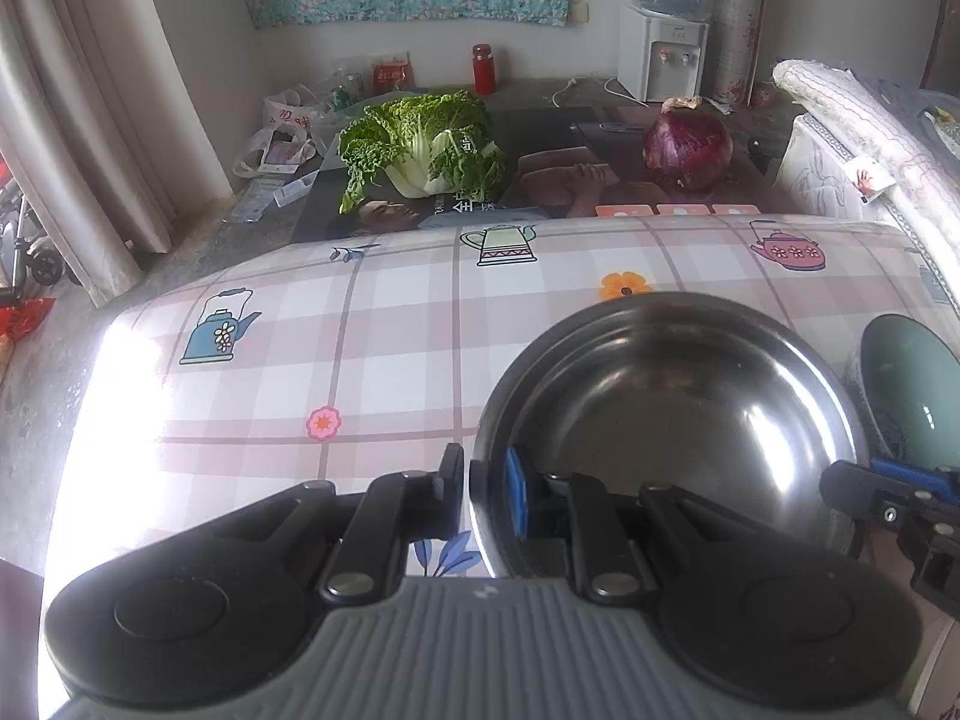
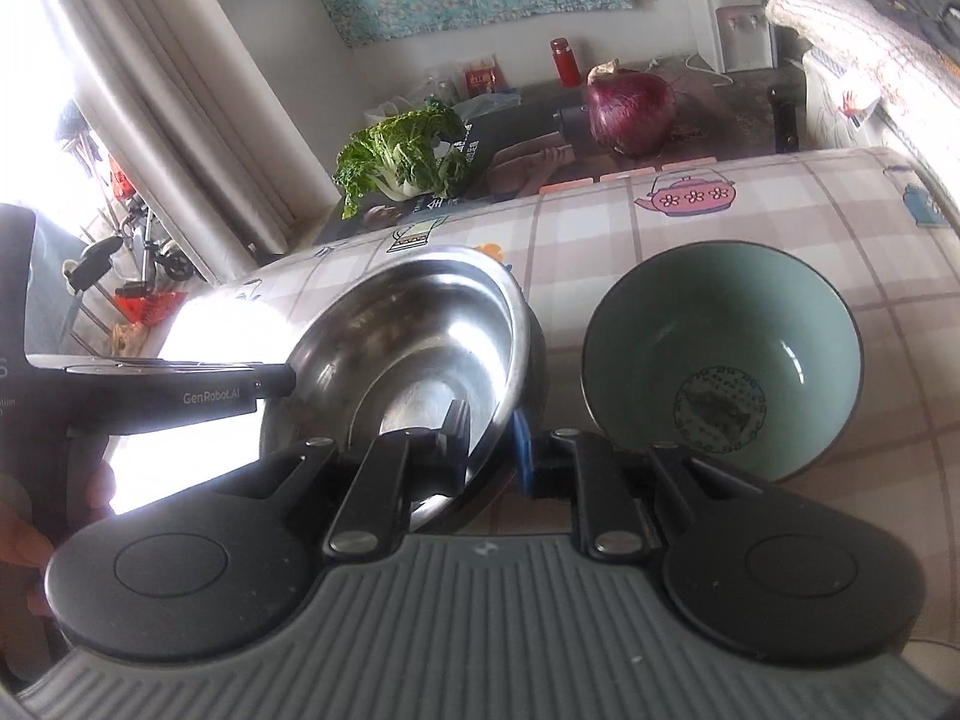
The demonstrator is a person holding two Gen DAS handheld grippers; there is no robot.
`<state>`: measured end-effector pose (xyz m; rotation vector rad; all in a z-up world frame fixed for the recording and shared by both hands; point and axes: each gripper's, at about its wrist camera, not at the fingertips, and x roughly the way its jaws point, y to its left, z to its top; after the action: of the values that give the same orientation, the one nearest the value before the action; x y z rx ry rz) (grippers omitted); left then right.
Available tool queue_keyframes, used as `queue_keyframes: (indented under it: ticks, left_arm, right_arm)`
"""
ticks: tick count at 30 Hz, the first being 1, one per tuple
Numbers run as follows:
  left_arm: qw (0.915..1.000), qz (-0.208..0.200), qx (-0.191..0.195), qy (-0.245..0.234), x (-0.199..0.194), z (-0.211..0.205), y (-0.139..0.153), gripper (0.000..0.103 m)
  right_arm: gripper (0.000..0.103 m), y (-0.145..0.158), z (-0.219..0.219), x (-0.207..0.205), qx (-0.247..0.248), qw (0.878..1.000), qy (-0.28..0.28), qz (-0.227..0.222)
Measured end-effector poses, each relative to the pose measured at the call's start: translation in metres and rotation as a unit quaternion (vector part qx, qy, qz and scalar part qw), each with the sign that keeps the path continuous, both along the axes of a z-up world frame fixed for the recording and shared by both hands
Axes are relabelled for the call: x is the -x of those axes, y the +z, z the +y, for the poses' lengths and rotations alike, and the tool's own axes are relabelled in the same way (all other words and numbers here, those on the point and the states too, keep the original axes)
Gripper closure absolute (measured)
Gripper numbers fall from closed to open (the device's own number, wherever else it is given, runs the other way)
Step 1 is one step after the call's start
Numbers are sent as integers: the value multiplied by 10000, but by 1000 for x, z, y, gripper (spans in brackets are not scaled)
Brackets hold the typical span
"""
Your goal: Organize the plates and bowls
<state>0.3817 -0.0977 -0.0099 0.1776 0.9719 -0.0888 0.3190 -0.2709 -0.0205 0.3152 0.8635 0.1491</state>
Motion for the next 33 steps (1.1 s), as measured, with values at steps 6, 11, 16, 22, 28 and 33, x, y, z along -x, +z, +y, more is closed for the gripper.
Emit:
queue_keyframes:
  ticks: [6, 11, 16, 22, 28, 33]
  left_arm:
    - [10000, -36, 25, 27, 2, 3, 2, 84]
    - [9998, -116, 133, 83, 7, 8, 9, 76]
    - [9986, -361, 379, -24, 22, 8, 29, 60]
    - [9940, -707, 614, -573, 50, -16, 55, 26]
    - [9870, -748, 896, -1107, 70, -59, 62, 15]
    - [9840, -566, 1085, -1297, 70, -95, 48, 28]
  right_arm:
    - [70, 6, 10, 0, 568, 9982, 117, -149]
    - [47, 23, 19, 9, 1041, 9929, 201, -530]
    - [47, 40, 8, 19, 842, 9936, 200, -721]
    - [47, 63, -26, 44, 535, 9951, 17, -836]
    - [47, 73, -73, 70, 570, 9945, -335, -816]
    - [48, 65, -115, 74, 481, 9948, -615, -656]
